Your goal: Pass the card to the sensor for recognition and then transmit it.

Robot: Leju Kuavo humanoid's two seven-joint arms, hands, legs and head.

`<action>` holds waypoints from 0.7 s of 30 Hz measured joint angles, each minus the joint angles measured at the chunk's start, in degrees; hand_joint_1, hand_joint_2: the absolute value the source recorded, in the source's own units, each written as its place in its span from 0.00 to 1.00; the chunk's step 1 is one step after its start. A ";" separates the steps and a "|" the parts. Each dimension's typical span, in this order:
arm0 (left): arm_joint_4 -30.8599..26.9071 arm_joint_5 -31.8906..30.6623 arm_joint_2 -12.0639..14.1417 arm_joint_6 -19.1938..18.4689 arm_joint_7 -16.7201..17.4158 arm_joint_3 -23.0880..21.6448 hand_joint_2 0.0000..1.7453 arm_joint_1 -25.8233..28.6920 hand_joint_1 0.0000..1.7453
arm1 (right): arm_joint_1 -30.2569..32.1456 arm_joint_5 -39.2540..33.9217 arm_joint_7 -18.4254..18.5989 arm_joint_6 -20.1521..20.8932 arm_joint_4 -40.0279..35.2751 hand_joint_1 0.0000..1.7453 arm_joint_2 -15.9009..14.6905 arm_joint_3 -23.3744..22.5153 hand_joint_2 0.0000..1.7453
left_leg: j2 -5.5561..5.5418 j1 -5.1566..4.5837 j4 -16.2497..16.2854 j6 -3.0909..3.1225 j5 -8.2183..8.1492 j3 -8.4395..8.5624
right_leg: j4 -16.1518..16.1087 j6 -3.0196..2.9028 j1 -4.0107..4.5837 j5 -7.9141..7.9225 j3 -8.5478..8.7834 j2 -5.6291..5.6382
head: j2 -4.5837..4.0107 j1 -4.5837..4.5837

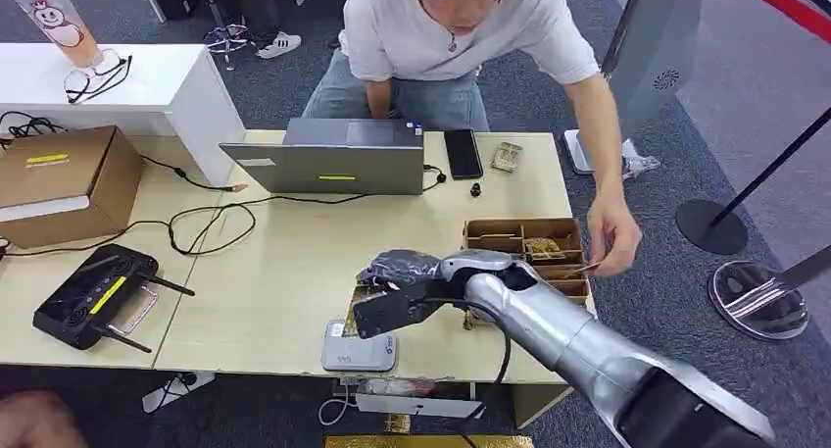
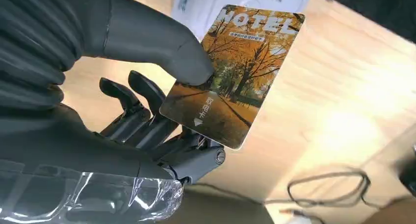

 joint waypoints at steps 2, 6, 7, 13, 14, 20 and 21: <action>0.00 -0.09 0.00 0.02 0.35 0.00 0.00 -0.02 0.00 | -0.20 -0.04 0.65 0.11 0.65 1.00 0.02 1.06 1.00 | 0.00 0.00 0.00 0.00 0.00 0.00 | 0.00 0.00 0.00 0.00 0.00 0.00 | 0.00 0.00; 0.00 -0.31 -0.04 0.09 0.50 0.00 0.00 -0.10 0.00 | -1.01 -0.04 2.64 1.40 2.03 1.00 0.50 3.76 1.00 | 0.01 0.00 0.00 0.00 0.00 0.00 | 0.00 0.00 0.00 0.00 0.00 0.01 | 0.00 0.02; 0.00 -0.31 -0.07 0.11 0.50 0.00 0.00 -0.12 0.00 | -1.17 -0.09 3.06 1.51 2.32 1.00 0.72 4.37 1.00 | 0.01 0.00 0.00 0.00 0.00 0.00 | 0.00 0.00 0.00 0.00 0.00 0.01 | 0.00 0.00; 0.00 -0.50 -0.13 0.07 0.48 0.00 0.00 -0.31 0.00 | -1.93 -0.20 4.81 1.77 4.13 1.00 1.75 7.30 1.00 | 0.00 0.00 0.00 0.00 0.00 0.00 | 0.00 0.00 0.00 0.00 0.00 0.00 | 0.00 0.00; 0.00 -0.57 -0.18 0.07 0.46 0.00 0.00 -0.35 0.00 | -2.01 -0.24 4.87 1.73 4.33 1.00 1.81 7.58 1.00 | 0.00 0.00 0.00 0.00 0.00 0.00 | 0.00 0.00 0.00 0.00 0.00 0.00 | 0.00 0.02; 0.00 -0.77 -0.48 0.09 0.35 -0.02 0.00 -0.37 0.00 | -2.35 -0.92 6.45 1.51 5.09 1.00 2.38 8.72 1.00 | 0.01 0.00 0.00 0.00 0.00 0.00 | 0.00 0.00 0.00 0.00 0.00 0.02 | 0.00 0.02; 0.00 -0.74 -0.55 0.09 0.33 -0.02 0.00 -0.40 0.00 | -2.38 -0.94 6.75 1.44 5.20 1.00 2.62 8.87 1.00 | 0.02 0.00 0.00 0.00 0.00 0.00 | 0.00 0.00 0.00 0.01 -0.01 0.02 | 0.00 0.02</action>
